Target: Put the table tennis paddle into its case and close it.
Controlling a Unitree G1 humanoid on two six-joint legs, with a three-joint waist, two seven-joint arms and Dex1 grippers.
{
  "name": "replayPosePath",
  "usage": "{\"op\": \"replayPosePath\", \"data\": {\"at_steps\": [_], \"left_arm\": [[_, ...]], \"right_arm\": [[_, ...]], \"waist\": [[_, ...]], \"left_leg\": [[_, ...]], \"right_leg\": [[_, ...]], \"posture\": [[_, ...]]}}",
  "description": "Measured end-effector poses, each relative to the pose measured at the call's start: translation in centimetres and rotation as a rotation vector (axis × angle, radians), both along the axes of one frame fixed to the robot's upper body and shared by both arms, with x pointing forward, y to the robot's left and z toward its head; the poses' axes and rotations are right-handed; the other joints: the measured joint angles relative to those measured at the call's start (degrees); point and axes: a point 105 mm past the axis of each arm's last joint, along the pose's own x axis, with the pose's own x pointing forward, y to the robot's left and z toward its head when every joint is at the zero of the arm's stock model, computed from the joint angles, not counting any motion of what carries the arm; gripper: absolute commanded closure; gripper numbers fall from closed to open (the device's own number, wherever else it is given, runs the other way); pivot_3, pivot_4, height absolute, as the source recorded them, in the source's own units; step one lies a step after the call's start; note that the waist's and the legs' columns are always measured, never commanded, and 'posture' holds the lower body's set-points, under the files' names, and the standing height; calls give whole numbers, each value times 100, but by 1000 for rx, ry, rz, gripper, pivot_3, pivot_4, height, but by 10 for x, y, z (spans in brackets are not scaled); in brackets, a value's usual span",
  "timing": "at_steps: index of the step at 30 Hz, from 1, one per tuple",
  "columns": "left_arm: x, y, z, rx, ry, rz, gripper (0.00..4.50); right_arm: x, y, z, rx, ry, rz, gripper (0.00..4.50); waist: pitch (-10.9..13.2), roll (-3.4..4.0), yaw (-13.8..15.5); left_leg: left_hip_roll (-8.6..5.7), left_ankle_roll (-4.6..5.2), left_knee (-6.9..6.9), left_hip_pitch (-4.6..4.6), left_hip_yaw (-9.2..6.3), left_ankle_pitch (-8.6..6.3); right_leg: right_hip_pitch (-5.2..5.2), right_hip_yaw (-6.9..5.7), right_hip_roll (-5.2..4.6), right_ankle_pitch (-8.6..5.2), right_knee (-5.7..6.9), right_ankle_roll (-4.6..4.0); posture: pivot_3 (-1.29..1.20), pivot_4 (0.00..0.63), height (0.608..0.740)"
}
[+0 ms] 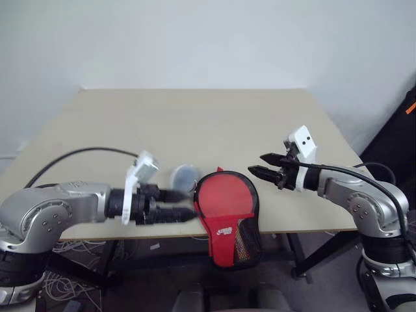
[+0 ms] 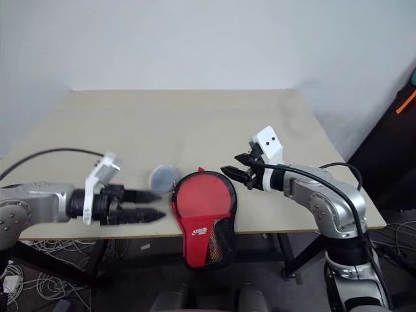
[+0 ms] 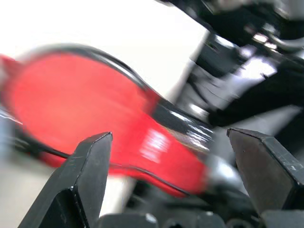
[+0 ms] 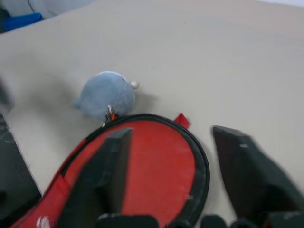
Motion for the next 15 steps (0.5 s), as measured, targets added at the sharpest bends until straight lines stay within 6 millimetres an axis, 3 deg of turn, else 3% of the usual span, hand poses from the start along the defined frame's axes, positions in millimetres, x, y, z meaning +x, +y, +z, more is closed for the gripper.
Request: {"op": "replayPosePath", "data": {"at_steps": [2, 5, 9, 15], "left_arm": [[29, 15, 8, -18, -109, 99, 404], [55, 33, 7, -21, -189, 222, 404], [76, 41, -18, -40, -184, 342, 404], [80, 39, -50, -51, -140, 394, 404]], "right_arm": [[5, 9, -2, 7, 9, -3, 3497], [11, 21, -10, 23, 34, -12, 4478], [16, 44, -26, 22, 68, -4, 4478], [18, 58, -55, -60, 76, 12, 4478]], "waist": [[0, -2, 0], [0, -2, -1], [0, -4, -4], [0, -8, -2]], "left_leg": [[0, 1, -2, -6, -1, 1], [-1, 27, -4, -14, 0, 15], [0, 29, -4, -20, -1, 17], [0, 28, 3, -20, -3, 17]], "right_leg": [[3, -1, 2, 0, -1, 2], [3, 0, 4, 5, 0, -2], [-1, 0, 7, 17, 4, 4], [2, -1, 5, 20, 7, 4]], "posture": [[0, 0, 740], [0, 0, 740], [0, 0, 740], [0, 0, 740]]}}
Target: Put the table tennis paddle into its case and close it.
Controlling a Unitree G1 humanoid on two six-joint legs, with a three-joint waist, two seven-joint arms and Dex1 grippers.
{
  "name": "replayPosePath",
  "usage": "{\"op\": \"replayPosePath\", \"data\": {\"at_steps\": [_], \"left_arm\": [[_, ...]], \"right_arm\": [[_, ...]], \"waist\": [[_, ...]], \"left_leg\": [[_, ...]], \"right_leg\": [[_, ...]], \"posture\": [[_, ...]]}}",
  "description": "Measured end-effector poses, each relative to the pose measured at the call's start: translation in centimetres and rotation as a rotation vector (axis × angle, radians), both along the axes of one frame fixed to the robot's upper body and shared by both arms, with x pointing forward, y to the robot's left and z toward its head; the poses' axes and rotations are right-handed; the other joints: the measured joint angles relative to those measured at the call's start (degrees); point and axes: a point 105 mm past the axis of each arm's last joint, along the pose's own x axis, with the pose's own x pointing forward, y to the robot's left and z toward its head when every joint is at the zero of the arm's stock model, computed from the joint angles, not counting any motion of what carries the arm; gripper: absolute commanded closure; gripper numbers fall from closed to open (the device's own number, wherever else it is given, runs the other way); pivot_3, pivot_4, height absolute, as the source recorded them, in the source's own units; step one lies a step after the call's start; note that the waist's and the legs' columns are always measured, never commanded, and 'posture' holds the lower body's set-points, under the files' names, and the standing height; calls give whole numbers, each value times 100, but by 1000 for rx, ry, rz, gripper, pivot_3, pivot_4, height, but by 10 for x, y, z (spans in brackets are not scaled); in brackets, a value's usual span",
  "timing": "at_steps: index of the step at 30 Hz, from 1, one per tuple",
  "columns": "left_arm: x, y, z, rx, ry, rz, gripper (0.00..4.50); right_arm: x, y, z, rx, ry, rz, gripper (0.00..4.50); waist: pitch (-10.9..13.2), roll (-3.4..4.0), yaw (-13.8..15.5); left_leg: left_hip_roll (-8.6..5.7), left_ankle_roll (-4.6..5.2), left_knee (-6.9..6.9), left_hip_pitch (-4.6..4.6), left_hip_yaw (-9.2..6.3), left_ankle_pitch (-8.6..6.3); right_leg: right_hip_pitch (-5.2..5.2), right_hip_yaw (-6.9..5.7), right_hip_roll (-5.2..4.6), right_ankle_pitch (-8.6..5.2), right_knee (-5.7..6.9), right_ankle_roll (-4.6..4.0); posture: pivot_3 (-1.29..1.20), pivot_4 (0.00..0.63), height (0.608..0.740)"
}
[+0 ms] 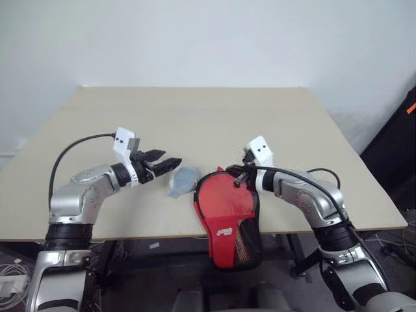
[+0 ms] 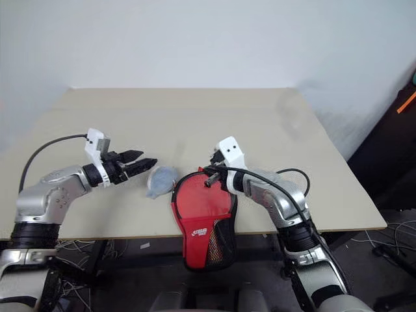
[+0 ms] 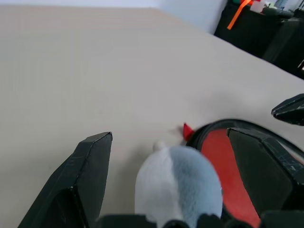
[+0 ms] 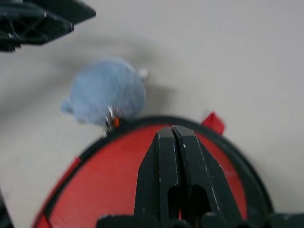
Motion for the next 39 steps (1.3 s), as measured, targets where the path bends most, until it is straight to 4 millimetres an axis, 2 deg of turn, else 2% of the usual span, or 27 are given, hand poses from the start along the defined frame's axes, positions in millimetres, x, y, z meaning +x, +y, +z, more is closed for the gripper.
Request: {"op": "replayPosePath", "data": {"at_steps": [3, 10, 18, 23, 28, 34, 39], "left_arm": [[1, -1, -16, -22, 36, 17, 404], [0, -2, -45, -54, 102, 66, 404], [4, 6, -51, -126, 98, 149, 404], [6, 14, -38, -302, 103, 202, 404], [18, 28, -19, -411, 69, 273, 404], [22, 28, -41, -441, 154, 335, 404], [26, 17, -48, -434, 178, 331, 404]], "right_arm": [[-4, 4, -20, -19, 36, 17, 4478], [-12, 20, -51, -34, 93, 57, 4478], [-12, 28, -53, -33, 78, 73, 4478], [-12, 28, -53, -40, 71, 73, 4478], [-12, 28, -53, -43, 68, 78, 4478], [-14, 33, -53, -36, 70, 86, 4478], [-15, 34, -53, -33, 75, 93, 4478]], "waist": [[-1, -1, -5], [-1, -2, -8], [-4, -4, -8], [-5, -6, -10], [-7, -10, -9], [-8, -11, -10], [-8, -11, -9]], "left_leg": [[0, 0, 1, 0, -2, 0], [1, 0, 1, 2, -4, 0], [2, -1, 1, 13, -4, 0], [3, 0, 1, 13, -5, 0], [1, 0, 3, 16, -5, 0], [1, -1, 2, 17, -5, 0], [1, -1, 2, 17, -5, 0]], "right_leg": [[0, -1, 1, 0, 2, 0], [2, -1, 3, 3, 4, -4], [11, -1, 3, 5, 5, -5], [11, -2, 4, 5, 6, -6], [17, -2, 4, 5, 5, -5], [17, -2, 5, 5, 5, -6], [18, -3, 5, 6, 5, -7]], "posture": [[0, 0, 740], [0, 0, 740], [0, 0, 740], [0, 0, 740], [0, 0, 740], [0, 0, 740], [0, 0, 740]]}}
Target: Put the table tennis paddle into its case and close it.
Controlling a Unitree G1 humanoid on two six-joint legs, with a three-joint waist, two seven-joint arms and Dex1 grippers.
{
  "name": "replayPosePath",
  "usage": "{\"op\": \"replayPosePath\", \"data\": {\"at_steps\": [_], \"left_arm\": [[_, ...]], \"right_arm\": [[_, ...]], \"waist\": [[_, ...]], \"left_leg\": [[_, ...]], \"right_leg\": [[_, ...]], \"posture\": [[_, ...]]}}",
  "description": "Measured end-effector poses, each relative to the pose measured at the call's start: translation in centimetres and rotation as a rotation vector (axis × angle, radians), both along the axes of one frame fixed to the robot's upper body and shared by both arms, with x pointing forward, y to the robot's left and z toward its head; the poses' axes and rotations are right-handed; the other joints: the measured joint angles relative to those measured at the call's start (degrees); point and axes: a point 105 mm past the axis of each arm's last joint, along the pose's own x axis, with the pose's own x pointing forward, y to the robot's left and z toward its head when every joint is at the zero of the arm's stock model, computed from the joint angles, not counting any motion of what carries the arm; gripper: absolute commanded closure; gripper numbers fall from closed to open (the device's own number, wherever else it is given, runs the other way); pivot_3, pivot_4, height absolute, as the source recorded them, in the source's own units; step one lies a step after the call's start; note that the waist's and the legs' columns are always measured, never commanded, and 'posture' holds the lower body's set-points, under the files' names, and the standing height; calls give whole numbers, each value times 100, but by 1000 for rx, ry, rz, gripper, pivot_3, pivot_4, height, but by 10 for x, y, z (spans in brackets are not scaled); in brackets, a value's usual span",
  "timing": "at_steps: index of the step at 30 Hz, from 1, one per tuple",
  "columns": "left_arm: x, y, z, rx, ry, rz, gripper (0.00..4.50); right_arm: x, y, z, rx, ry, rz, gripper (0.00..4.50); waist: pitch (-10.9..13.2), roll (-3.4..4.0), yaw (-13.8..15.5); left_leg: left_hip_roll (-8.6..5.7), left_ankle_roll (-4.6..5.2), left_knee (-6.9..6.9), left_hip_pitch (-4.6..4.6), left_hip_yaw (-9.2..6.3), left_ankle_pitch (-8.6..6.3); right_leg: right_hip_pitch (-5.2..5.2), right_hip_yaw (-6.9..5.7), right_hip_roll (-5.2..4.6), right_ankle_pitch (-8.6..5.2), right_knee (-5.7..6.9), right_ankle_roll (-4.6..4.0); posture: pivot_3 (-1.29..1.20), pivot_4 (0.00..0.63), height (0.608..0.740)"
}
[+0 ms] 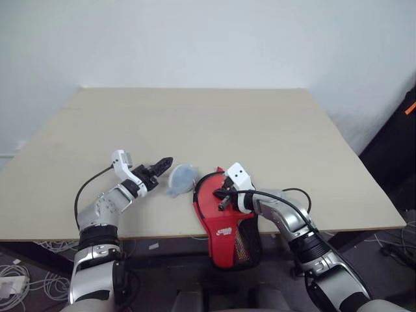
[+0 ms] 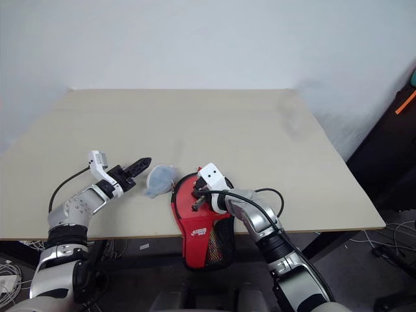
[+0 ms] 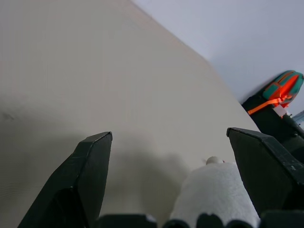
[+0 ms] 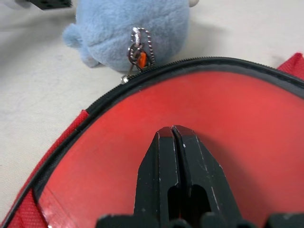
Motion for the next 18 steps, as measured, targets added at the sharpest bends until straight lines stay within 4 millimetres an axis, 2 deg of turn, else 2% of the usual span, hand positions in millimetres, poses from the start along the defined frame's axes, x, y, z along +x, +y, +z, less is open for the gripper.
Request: {"op": "replayPosePath", "data": {"at_steps": [6, 10, 18], "left_arm": [[2, -21, -6, -15, 13, -43, 404], [1, -38, -3, -10, 11, -106, 404], [-19, -45, -10, 48, 36, -190, 404]], "right_arm": [[-1, 2, 0, 2, 0, 3, 4478], [-1, 2, 0, 0, 2, 3, 4478], [-1, 3, 0, 2, 5, -7, 4478]], "waist": [[0, 0, 1], [0, -1, -1], [-1, 0, -2]], "left_leg": [[0, 0, 0, 0, 0, 0], [0, 0, 0, 0, -1, 0], [0, -2, 0, 2, -1, 0]], "right_leg": [[0, 0, 0, 0, 0, 0], [1, 0, 0, 0, 0, 0], [3, 0, 0, 0, 1, -1]], "posture": [[0, 0, 740], [0, 0, 740], [0, 0, 740]]}}
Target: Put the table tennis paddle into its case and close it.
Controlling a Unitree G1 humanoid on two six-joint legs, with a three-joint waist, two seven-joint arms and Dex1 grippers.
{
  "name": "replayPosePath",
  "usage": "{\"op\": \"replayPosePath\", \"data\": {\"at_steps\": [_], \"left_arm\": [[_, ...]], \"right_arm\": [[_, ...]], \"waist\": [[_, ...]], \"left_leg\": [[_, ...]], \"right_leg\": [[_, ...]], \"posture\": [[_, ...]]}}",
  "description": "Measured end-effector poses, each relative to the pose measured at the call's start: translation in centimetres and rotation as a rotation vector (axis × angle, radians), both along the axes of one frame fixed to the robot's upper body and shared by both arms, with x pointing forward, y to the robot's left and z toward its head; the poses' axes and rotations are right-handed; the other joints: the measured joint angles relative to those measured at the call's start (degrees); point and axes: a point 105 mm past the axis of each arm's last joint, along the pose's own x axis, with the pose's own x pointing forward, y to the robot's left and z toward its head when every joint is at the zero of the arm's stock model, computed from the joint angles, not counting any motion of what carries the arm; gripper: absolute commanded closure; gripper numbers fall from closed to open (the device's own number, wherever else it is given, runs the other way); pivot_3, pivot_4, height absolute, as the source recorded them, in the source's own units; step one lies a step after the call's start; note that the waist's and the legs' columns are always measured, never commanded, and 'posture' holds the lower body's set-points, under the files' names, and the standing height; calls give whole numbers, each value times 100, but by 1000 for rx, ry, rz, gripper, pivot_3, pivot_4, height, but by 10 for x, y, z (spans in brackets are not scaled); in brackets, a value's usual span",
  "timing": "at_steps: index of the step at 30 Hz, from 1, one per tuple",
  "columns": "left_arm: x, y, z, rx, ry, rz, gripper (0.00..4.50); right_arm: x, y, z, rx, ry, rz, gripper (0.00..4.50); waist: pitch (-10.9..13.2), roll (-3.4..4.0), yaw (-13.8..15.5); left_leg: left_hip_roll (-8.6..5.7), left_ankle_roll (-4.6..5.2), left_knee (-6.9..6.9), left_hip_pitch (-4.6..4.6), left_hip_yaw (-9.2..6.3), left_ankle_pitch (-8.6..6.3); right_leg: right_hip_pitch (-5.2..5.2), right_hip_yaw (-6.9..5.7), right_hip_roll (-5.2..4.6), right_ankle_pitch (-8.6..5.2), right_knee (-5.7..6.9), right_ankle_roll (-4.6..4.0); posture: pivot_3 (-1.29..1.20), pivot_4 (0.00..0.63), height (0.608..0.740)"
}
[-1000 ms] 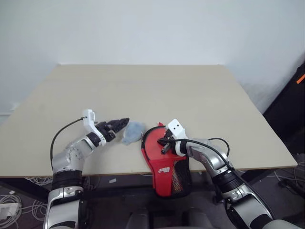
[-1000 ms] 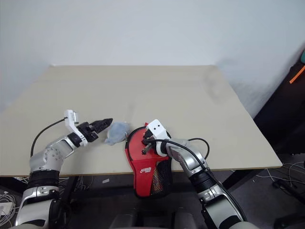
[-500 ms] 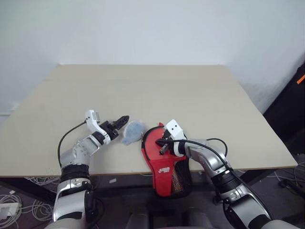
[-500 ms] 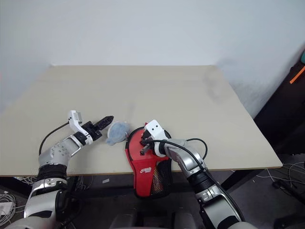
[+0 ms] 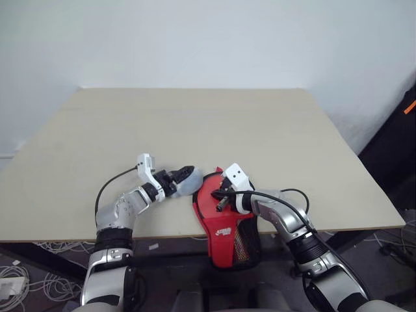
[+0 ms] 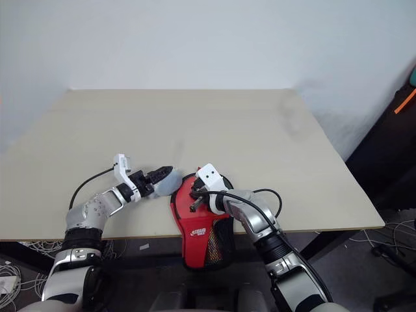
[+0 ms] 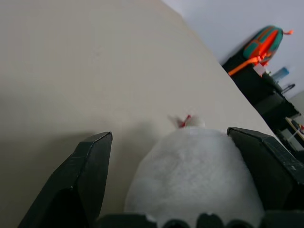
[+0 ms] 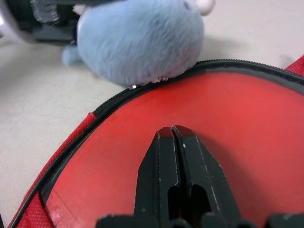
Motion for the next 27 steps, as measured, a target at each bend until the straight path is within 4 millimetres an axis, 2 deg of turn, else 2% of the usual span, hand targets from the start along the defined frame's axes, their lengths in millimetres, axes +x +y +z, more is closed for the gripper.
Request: {"op": "replayPosePath", "data": {"at_steps": [12, 25, 27], "left_arm": [[-25, -13, -1, 26, 30, -103, 404], [-26, -15, -1, 36, 19, -94, 404], [-25, -16, -2, 34, 16, -92, 776]], "right_arm": [[0, -1, 0, 0, 2, -4, 4478], [1, -1, -1, -1, 3, -7, 4478], [1, -1, -1, -1, 3, -7, 4500]], "waist": [[0, 1, 0], [0, 1, 1], [0, 1, 1]], "left_leg": [[1, -1, -1, 2, 0, -1], [0, 0, -1, 2, 0, 0], [0, -1, -1, 2, 0, 0]], "right_leg": [[-1, 0, 0, 0, 0, 0], [0, 0, 0, 0, 0, 0], [0, 0, 0, 0, 0, 0]], "posture": [[0, 0, 740], [0, 0, 740], [0, 0, 740]]}}
